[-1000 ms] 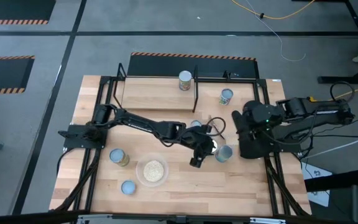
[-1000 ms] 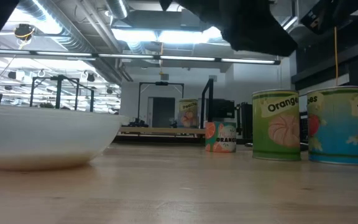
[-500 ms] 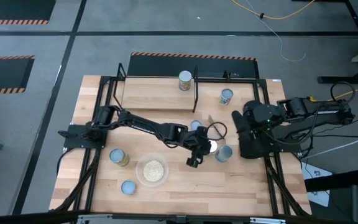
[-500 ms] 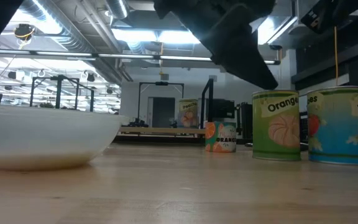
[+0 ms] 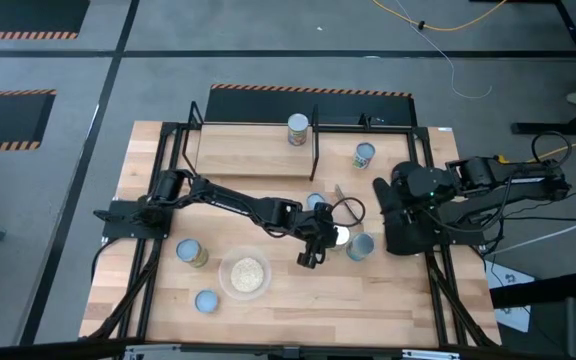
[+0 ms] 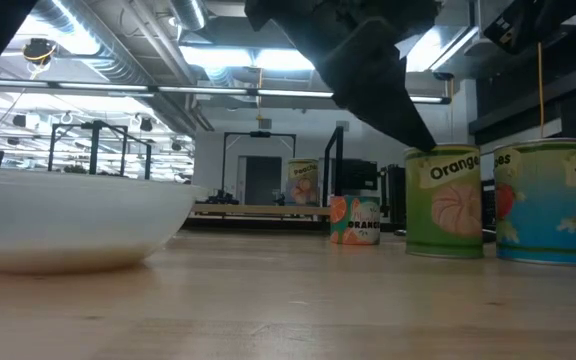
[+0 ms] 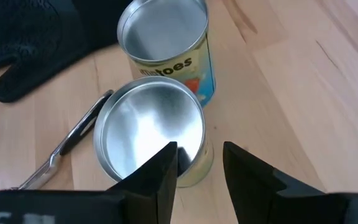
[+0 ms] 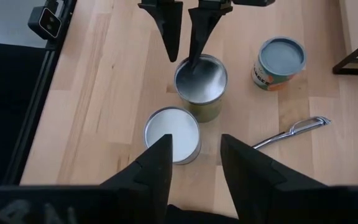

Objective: Pick and place cans onto a shelf
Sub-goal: Put the large canned oranges on the shelf

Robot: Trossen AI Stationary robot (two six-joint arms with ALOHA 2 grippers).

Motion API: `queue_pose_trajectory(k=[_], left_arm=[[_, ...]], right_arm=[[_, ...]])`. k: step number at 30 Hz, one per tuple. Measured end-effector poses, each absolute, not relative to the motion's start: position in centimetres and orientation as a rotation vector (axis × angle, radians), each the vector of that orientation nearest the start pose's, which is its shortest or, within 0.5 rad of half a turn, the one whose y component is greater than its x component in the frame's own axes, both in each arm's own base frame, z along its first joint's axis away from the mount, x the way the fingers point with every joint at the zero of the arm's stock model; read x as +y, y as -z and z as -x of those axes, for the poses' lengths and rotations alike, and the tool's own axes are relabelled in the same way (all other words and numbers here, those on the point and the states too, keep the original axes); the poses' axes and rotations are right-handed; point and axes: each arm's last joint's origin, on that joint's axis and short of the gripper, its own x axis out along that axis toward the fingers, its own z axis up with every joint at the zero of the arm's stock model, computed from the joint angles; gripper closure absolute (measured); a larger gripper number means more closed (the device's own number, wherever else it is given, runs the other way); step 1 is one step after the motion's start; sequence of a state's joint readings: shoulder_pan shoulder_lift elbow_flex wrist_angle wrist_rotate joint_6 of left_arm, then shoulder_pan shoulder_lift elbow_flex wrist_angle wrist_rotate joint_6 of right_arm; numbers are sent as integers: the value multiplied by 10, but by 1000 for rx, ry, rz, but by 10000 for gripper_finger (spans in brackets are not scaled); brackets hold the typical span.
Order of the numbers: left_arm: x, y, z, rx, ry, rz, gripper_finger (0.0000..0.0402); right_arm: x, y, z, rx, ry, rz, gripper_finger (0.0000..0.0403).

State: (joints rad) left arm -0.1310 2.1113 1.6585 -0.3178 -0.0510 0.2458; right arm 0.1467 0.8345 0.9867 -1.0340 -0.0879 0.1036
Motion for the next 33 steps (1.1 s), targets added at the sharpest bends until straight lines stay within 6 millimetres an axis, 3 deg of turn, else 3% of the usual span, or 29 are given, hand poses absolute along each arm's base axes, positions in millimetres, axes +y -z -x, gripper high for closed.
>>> queue_pose_trajectory(k=[20, 33], left_arm=[[-56, -209, -468, 764, 164, -303, 396], [-56, -210, -467, 765, 164, -302, 400]], right_arm=[[23, -321, -135, 893, -174, -71, 263], [23, -321, -135, 893, -174, -71, 263]])
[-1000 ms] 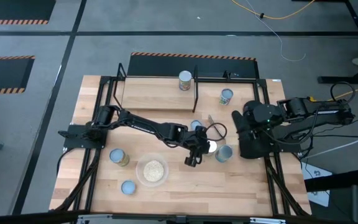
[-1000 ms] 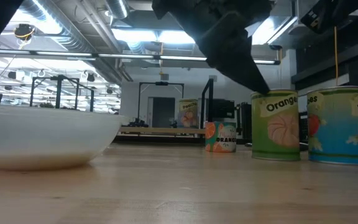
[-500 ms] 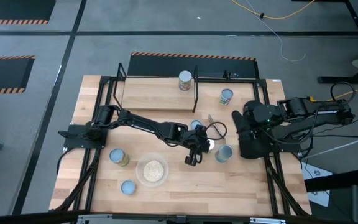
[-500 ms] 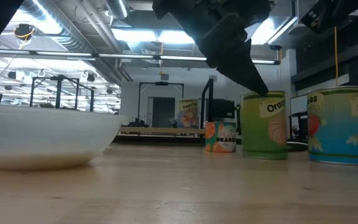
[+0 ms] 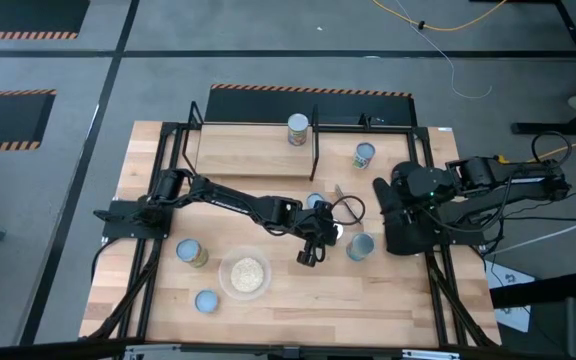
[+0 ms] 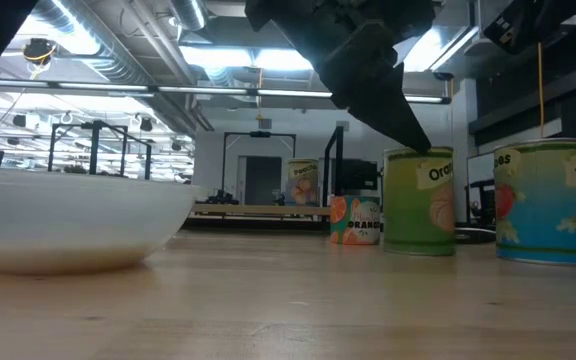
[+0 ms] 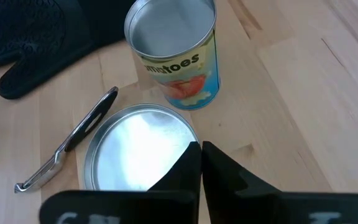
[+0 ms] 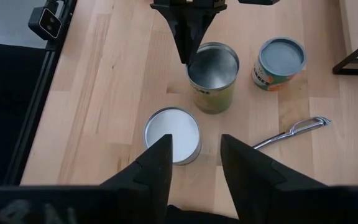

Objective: Pick and place cans onto a shelf
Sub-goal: Put the large canned oranges on the shelf

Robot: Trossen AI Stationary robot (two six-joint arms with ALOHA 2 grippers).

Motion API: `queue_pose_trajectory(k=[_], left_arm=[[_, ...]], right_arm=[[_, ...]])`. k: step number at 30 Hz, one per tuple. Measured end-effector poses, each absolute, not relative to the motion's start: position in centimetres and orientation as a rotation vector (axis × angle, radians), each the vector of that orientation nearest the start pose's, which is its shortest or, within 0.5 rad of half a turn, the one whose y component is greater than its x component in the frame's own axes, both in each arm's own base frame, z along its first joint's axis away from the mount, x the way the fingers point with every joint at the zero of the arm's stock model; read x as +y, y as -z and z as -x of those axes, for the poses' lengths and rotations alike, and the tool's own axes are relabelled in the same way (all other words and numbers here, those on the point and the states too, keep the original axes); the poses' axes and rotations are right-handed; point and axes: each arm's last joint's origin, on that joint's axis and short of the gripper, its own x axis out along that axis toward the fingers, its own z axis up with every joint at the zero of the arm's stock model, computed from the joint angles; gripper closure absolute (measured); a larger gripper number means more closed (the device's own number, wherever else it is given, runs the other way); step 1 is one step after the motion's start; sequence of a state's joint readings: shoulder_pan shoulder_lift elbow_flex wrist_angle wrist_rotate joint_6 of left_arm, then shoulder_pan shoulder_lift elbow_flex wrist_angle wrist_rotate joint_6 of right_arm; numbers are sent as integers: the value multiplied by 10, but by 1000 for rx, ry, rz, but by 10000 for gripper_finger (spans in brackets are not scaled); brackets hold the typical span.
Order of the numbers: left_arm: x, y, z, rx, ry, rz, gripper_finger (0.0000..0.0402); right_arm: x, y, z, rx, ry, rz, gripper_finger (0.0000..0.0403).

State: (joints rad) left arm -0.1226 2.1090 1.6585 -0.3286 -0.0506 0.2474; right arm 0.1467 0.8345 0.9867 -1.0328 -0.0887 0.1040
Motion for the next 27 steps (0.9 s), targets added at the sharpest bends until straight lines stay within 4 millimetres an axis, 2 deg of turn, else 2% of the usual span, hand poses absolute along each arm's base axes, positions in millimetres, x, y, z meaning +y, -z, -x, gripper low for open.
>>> queue_pose_trajectory(k=[6, 15, 27], left_arm=[[-57, -214, -468, 762, 172, -298, 401], [-58, -240, -473, 749, 208, -285, 401], [-58, -274, -471, 773, 242, -361, 401]], right_arm=[[23, -321, -136, 893, -174, -71, 263], [23, -321, -136, 893, -174, -71, 263], [23, -321, -136, 893, -174, -71, 263]])
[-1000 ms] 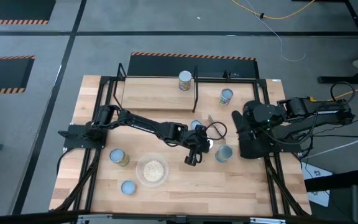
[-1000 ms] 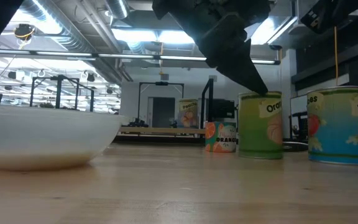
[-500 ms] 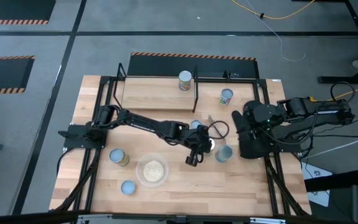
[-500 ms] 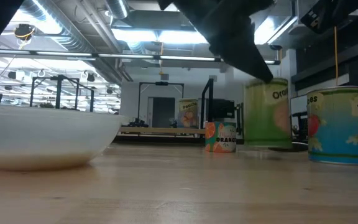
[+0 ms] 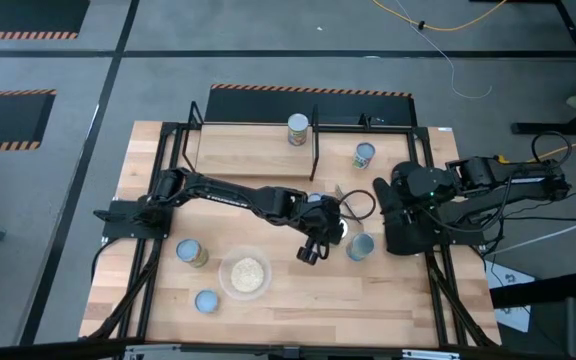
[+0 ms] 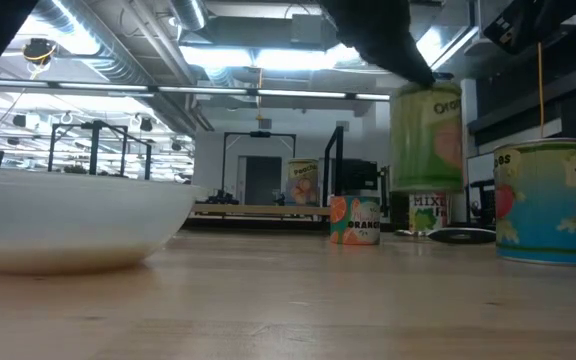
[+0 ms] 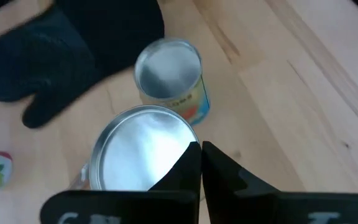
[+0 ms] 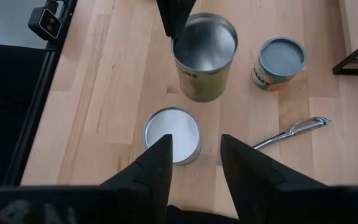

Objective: Pick and place cans onto a shelf
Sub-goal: Put the large canned oranges on the shelf

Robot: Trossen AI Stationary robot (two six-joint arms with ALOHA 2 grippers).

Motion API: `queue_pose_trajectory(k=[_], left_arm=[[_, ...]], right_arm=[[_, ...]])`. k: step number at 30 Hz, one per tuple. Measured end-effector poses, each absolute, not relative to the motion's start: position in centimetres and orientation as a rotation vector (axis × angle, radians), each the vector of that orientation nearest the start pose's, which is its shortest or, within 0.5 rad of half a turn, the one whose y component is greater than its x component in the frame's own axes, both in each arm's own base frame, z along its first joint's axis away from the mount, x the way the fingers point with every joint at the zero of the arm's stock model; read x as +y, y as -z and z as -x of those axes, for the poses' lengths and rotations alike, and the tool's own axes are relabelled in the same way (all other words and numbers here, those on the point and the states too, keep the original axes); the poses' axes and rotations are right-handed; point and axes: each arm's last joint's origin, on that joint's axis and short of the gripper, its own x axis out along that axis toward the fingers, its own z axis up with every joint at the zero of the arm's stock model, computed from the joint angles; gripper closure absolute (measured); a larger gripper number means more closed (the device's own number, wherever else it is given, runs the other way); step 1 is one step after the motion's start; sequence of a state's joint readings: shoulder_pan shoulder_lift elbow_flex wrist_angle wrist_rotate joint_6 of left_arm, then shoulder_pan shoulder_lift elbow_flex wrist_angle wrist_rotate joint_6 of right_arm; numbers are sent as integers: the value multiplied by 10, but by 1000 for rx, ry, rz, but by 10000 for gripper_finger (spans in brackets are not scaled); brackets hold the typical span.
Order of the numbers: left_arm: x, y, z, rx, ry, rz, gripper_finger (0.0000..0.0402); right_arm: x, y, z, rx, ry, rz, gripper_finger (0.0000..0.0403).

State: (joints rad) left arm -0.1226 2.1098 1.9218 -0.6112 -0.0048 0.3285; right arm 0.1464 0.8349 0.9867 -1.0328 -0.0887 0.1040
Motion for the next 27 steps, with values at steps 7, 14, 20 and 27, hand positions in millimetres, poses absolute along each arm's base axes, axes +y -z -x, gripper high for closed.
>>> queue_pose_trajectory(k=[7, 14, 20, 27], left_arm=[[-58, -294, -469, 773, 256, -394, 401], [-53, -316, -464, 759, 260, -430, 401], [-38, -345, -444, 753, 227, -421, 402], [-7, -383, -410, 757, 176, -425, 401]], right_arm=[[23, -321, -136, 893, -174, -71, 263], [23, -321, -136, 893, -174, -71, 263], [23, -321, -135, 893, -175, -70, 263], [23, -321, -136, 890, -176, -68, 263]])
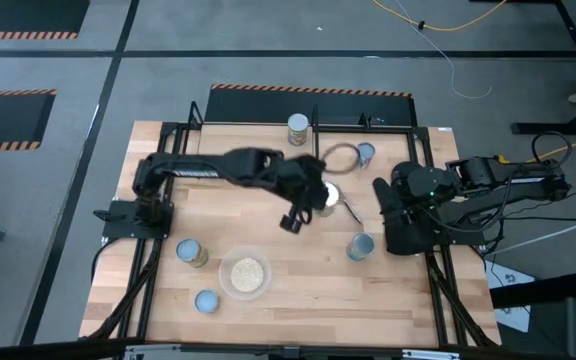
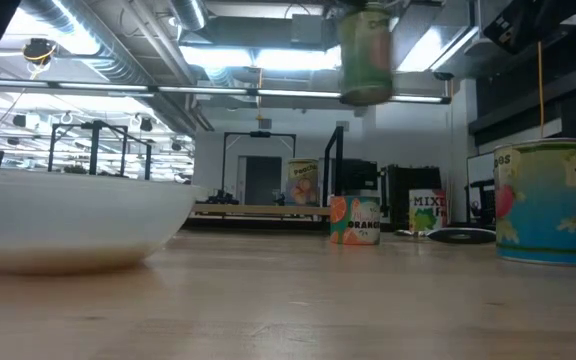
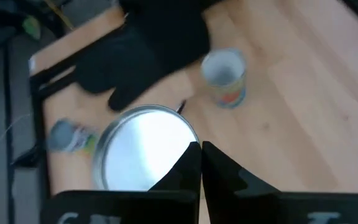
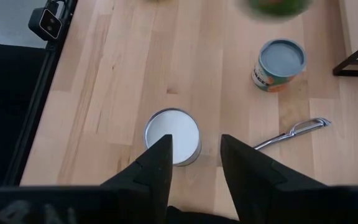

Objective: Pick and place cans onto a shelf
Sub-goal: Put the large canned oranges on the shelf

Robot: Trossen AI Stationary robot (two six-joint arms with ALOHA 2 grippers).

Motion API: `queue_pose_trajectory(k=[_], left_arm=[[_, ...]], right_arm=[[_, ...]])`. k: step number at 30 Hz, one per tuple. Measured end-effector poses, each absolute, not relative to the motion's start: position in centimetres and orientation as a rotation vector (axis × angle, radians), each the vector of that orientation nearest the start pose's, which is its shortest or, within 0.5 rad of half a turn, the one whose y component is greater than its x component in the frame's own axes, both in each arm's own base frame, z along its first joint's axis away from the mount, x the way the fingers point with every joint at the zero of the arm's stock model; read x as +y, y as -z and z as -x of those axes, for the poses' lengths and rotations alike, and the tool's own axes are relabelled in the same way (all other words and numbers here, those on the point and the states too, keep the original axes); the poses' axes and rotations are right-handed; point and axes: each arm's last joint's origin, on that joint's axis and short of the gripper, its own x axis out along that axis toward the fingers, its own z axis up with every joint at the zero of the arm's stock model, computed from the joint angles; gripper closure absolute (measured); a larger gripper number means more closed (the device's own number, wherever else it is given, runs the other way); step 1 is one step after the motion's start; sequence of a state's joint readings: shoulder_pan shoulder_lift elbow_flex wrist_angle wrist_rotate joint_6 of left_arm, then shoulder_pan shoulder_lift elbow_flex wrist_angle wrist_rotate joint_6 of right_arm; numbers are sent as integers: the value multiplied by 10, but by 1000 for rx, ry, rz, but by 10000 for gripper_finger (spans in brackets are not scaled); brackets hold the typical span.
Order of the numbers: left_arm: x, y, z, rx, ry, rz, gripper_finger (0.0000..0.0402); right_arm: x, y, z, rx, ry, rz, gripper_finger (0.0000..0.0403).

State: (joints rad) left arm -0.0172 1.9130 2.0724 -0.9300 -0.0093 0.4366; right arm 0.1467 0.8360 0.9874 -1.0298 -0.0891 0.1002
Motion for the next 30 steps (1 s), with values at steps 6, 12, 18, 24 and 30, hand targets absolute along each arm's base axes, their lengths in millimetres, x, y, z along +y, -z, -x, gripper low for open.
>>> queue_pose_trajectory(k=[6, 12, 18, 24, 30], left_arm=[[29, -405, -383, 767, 152, -432, 401], [70, -404, -367, 812, 211, -372, 401], [103, -366, -367, 831, 334, -310, 401], [133, -323, -364, 842, 357, -318, 401], [153, -302, -357, 811, 411, -344, 401]], right_arm=[[23, -322, -136, 885, -177, -66, 263], [23, -322, -137, 880, -179, -64, 263], [23, -322, -137, 879, -177, -65, 263], [23, -322, -137, 880, -178, -65, 263], [23, -322, -137, 880, -178, -64, 263]])
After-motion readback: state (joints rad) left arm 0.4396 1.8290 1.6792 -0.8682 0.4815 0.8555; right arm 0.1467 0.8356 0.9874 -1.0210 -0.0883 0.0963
